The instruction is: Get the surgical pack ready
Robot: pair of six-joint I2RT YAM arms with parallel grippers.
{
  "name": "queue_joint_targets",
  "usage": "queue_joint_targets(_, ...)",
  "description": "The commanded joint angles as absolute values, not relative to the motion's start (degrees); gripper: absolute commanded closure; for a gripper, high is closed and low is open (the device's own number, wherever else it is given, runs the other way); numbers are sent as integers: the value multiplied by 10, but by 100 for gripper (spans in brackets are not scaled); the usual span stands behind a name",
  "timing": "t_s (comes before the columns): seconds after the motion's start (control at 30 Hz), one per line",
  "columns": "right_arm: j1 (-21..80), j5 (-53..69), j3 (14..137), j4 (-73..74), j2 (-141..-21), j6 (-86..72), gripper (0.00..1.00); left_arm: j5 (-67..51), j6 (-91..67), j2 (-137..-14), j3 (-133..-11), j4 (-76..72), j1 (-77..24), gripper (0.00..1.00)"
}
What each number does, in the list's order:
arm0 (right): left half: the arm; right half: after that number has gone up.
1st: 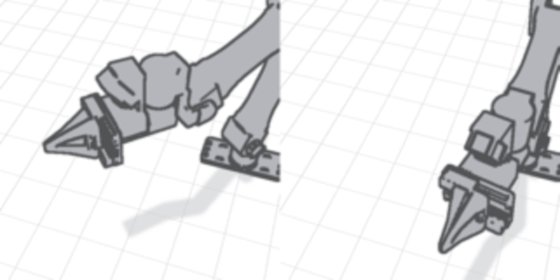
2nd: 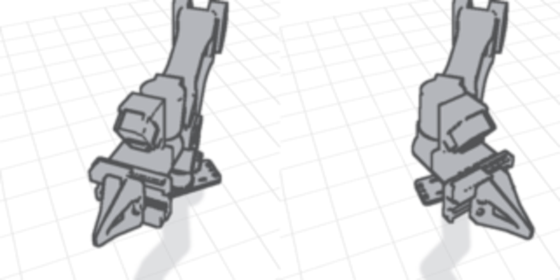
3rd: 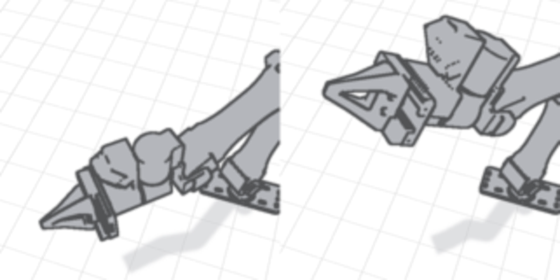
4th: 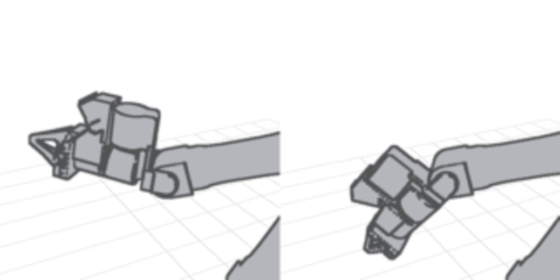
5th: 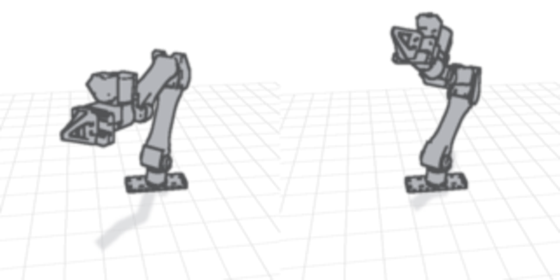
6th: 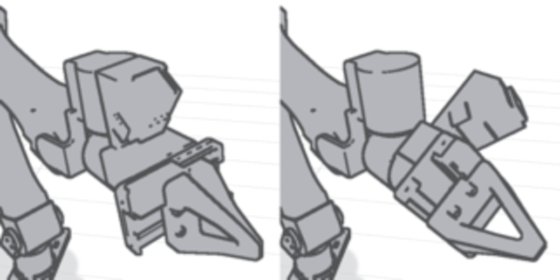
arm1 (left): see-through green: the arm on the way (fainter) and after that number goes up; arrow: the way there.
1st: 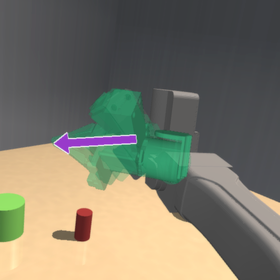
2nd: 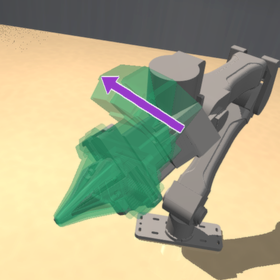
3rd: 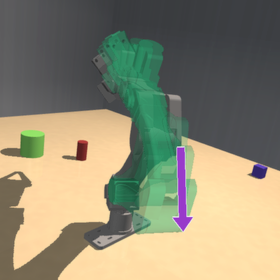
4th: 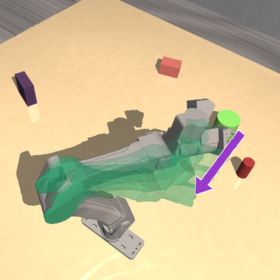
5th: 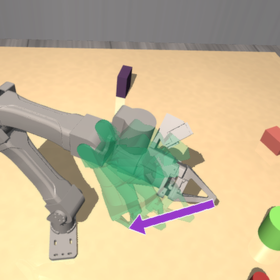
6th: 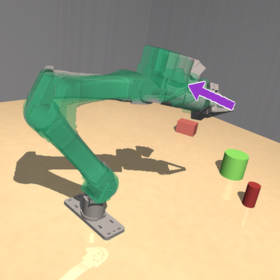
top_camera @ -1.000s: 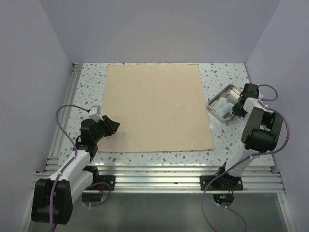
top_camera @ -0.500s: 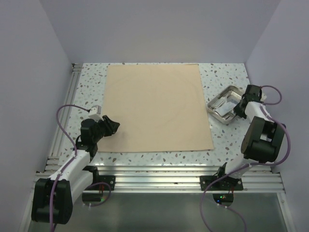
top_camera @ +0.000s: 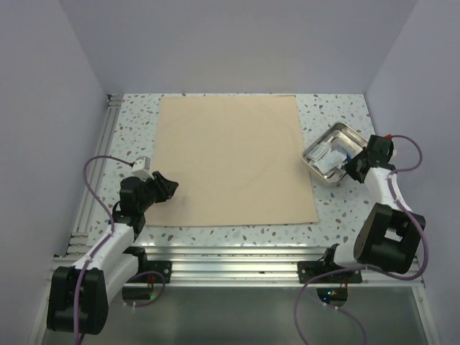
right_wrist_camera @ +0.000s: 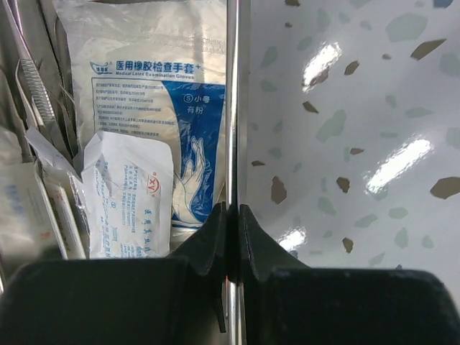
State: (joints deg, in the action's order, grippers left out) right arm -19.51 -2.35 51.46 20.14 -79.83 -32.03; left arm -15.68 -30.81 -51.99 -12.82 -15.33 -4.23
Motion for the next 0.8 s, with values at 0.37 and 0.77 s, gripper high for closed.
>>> queue_joint_targets(0.37, 37, -109, 483, 232, -670, -472, 100, -156, -295, -511, -137, -166, -47, 60)
queue_joint_targets(0.77, 227, -236, 430, 260, -667, -655, 100, -155, -296, -513, -145, -151, -50, 59)
